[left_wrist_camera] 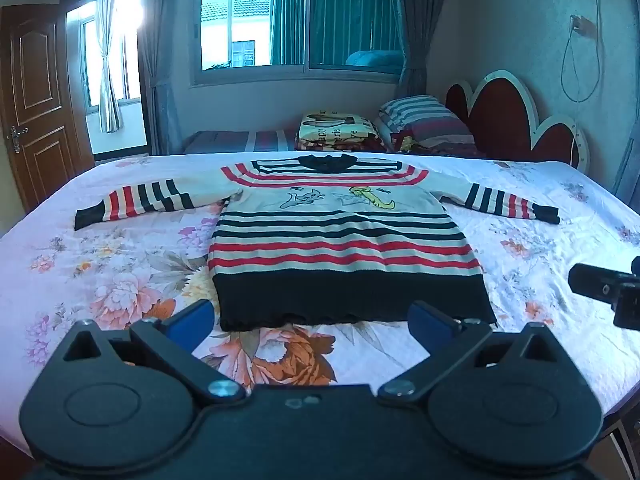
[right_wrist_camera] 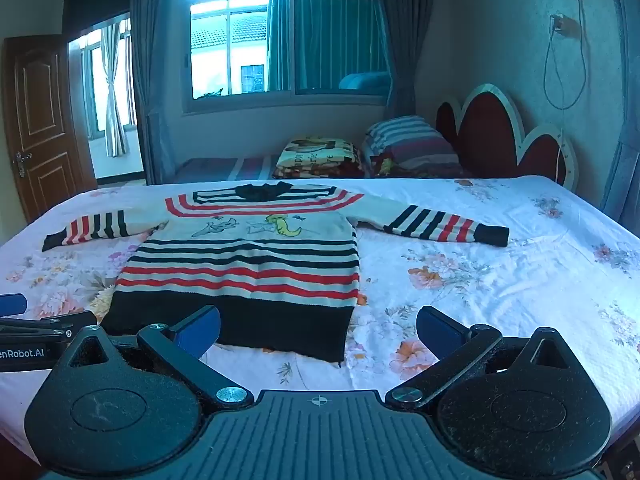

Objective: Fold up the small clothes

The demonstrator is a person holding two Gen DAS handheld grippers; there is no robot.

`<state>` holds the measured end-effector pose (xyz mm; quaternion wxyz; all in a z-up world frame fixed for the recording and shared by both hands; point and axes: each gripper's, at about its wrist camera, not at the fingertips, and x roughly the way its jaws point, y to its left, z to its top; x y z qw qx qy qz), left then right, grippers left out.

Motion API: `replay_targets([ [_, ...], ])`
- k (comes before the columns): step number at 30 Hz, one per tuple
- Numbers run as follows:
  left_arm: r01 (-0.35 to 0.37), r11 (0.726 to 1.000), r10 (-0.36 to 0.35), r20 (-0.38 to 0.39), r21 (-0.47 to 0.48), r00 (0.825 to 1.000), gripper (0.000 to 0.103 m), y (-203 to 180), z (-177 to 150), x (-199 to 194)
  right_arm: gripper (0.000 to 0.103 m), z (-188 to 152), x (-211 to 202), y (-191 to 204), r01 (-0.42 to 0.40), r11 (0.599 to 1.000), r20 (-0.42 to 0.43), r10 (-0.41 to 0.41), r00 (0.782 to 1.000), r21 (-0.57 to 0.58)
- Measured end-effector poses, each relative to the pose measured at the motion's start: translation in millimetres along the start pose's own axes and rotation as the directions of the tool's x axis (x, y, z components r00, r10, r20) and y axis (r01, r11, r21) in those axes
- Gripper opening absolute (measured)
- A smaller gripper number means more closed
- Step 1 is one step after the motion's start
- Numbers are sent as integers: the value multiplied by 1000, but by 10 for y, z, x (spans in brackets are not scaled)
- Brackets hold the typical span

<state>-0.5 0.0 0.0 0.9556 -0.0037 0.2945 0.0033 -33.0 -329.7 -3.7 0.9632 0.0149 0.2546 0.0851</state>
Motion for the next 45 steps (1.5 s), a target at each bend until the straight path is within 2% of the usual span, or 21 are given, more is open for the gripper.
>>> replay_targets([
  [8,-9,1000,9,-6,17,1000,102,-9,16,51,103,6,13,6,1,1000,6,-1,1000,-9],
  [9,-9,1000,10,-7,16,1000,103,-4,17,61,103,15,14,-84,-9,1000,2,9,1000,12],
  [45,-31,999,32,-6,21,999,103,87,55,88,103,35,189,71,-20,1000,-7,20,1000,-5],
])
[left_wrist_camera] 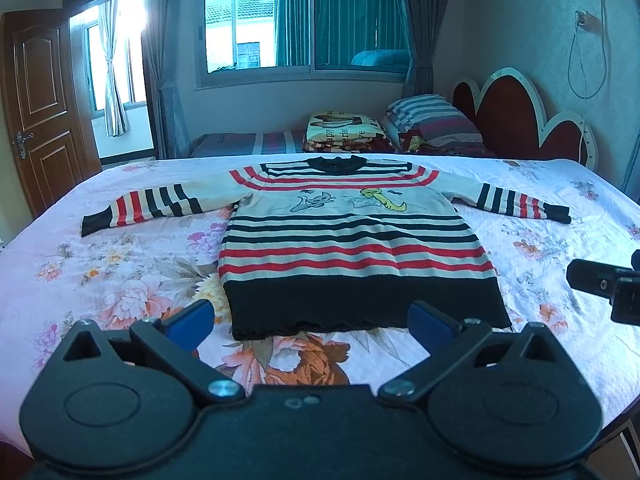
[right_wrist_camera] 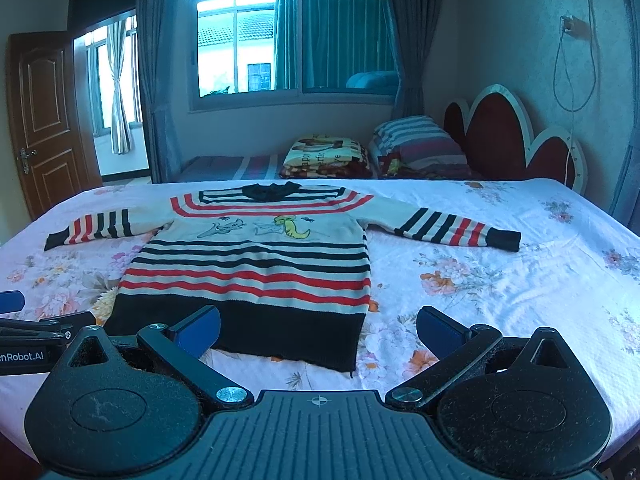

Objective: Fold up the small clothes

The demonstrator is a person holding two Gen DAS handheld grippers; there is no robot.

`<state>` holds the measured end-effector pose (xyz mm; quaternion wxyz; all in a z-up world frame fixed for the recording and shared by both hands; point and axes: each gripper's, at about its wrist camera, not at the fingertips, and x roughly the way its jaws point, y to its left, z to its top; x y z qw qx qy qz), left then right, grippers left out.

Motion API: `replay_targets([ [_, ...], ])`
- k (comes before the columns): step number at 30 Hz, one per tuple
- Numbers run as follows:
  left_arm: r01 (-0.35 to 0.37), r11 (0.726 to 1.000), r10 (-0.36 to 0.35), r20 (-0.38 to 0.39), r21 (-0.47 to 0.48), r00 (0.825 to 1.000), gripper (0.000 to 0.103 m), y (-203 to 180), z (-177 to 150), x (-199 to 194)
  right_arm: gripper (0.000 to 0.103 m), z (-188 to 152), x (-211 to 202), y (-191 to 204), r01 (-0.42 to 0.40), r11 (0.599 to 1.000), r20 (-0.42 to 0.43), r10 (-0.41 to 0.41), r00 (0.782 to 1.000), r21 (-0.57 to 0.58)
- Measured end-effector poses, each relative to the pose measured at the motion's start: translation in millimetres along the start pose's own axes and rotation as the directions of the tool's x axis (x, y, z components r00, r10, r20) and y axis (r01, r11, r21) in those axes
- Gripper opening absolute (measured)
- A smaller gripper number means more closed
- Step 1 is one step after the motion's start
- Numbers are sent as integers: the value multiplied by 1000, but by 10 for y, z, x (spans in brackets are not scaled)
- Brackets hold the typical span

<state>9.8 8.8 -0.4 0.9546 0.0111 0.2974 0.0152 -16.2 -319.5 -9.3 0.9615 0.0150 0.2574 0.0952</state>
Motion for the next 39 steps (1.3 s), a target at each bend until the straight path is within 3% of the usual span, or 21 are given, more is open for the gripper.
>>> replay_targets([
  [39,-3,1000,3,1,3,1000,103,-36,-8,-26,103,-9,-41,-21,-8,1000,-1,8,1000,3],
])
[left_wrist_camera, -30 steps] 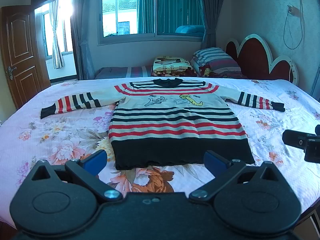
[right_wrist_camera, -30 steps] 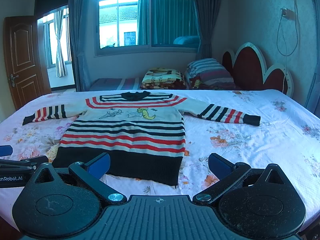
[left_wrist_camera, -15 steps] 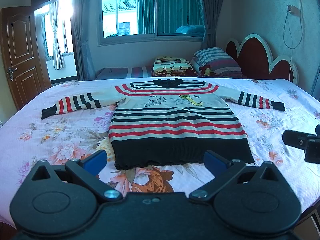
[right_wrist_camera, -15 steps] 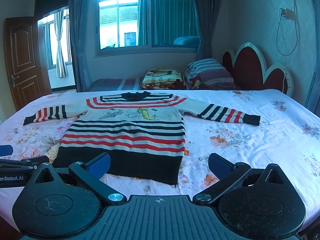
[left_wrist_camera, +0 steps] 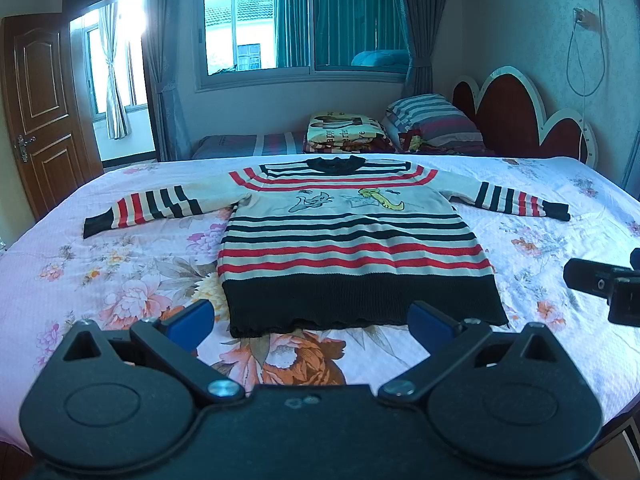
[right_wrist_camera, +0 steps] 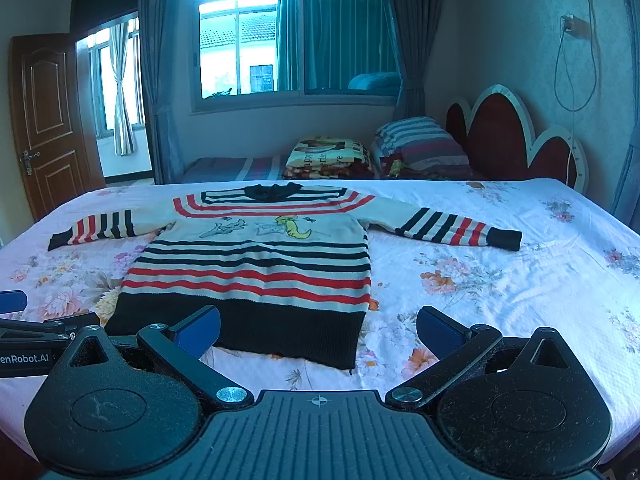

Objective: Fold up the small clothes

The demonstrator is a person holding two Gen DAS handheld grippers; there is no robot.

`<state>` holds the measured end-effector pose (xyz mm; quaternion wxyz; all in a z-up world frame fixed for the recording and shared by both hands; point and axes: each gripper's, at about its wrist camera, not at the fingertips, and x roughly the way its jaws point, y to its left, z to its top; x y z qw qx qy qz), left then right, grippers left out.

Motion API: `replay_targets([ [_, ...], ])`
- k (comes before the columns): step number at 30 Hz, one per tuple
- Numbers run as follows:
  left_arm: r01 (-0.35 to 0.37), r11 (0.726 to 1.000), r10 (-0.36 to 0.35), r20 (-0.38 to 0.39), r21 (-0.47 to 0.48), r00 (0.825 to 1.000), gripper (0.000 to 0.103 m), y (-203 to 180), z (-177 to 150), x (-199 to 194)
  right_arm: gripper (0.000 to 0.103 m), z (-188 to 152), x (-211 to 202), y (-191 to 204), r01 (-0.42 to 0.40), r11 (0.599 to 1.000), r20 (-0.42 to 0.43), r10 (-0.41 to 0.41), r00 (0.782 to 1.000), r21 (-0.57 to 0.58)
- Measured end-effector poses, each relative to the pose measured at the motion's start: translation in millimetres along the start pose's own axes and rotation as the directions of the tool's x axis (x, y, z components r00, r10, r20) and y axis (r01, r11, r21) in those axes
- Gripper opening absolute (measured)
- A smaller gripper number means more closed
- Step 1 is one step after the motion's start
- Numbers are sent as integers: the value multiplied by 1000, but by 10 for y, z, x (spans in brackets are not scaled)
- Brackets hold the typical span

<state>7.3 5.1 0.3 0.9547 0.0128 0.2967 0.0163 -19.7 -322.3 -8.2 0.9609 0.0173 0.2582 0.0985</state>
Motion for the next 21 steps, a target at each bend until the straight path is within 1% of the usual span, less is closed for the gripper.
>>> replay_targets([
  [16,-2,1000,2,-5,14,1000,103,-66,-28,-41,103,-9,-1,-26,-9,1000,3,9,1000,8],
  [19,-8,1000,7,1,21,1000,103,-80,-19,-39,103,7,15,-81,18,1000,1,-18,1000,14],
  [21,-8,999,7,21,32,1000,103,-112,19,0,103,15,15,-160,54,998,16,-54,998,18],
])
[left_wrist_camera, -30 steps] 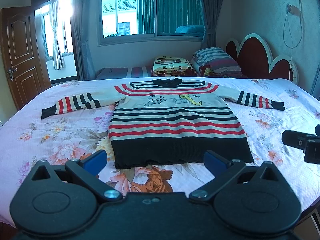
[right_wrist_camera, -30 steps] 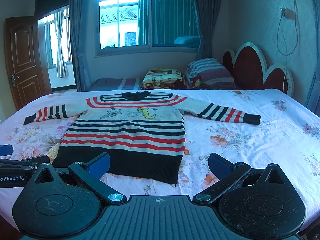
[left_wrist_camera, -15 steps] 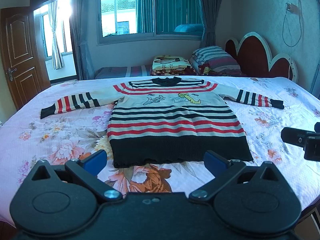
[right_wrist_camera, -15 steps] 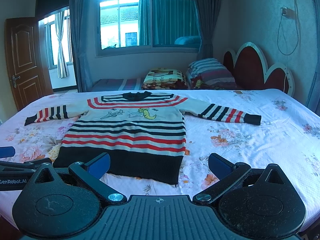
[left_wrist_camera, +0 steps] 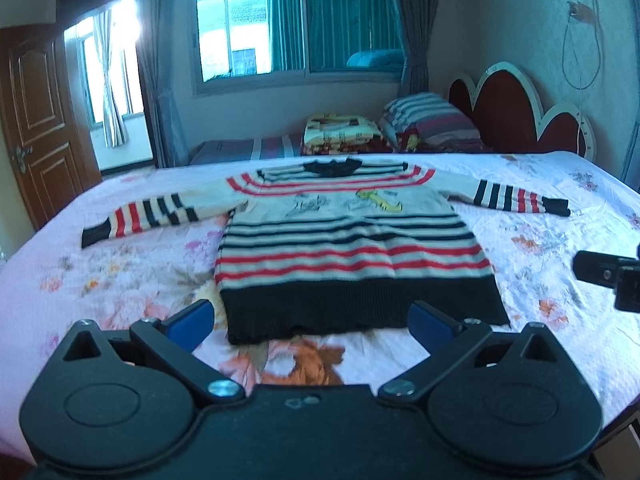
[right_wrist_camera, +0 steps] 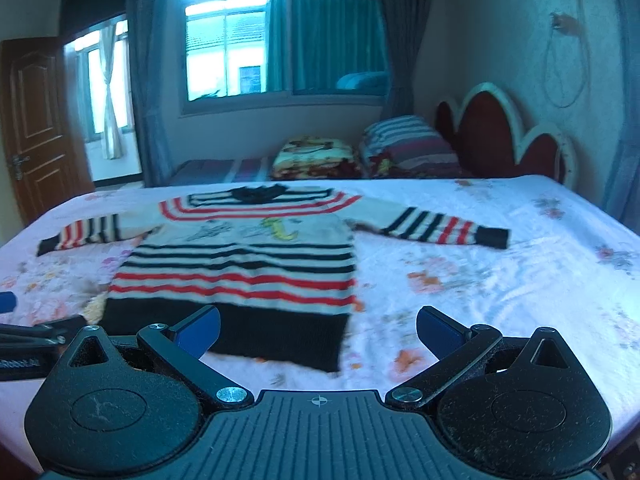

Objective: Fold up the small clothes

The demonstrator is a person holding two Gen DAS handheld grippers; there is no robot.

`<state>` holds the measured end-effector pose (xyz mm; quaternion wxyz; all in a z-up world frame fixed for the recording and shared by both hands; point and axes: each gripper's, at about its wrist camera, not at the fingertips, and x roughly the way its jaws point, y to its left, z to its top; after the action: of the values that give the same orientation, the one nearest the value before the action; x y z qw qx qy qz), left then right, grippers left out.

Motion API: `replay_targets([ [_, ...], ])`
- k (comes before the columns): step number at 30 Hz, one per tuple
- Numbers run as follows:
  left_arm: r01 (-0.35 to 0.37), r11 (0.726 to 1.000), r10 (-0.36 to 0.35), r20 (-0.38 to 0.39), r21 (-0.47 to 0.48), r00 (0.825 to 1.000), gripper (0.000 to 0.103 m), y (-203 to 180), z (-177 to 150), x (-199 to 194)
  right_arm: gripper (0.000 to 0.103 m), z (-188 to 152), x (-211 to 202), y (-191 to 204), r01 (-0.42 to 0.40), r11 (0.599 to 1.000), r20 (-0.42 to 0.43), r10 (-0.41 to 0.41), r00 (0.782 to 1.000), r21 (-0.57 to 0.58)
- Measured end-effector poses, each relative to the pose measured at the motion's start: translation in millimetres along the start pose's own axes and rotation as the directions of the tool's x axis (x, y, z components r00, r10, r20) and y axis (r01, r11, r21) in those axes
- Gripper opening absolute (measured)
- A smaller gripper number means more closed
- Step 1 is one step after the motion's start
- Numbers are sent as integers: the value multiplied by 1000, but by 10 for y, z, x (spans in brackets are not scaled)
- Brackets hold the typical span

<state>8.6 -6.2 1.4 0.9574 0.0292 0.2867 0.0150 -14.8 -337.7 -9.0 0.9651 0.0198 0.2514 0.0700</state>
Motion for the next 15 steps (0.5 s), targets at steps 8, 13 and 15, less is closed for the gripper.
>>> replay_targets([
  [8,96,995,-97,27,20,995,103,-219,287,437,103,141,394,-782,49,979,-64,-36,997,199],
  [13,76,997,-76,22,19,997,103,-356,507,869,103,308,692,-1280,70,943,-28,-64,998,326],
  [15,73,997,-73,4,7,997,103,-387,593,1075,103,380,900,-1474,95,932,-41,-86,995,349],
])
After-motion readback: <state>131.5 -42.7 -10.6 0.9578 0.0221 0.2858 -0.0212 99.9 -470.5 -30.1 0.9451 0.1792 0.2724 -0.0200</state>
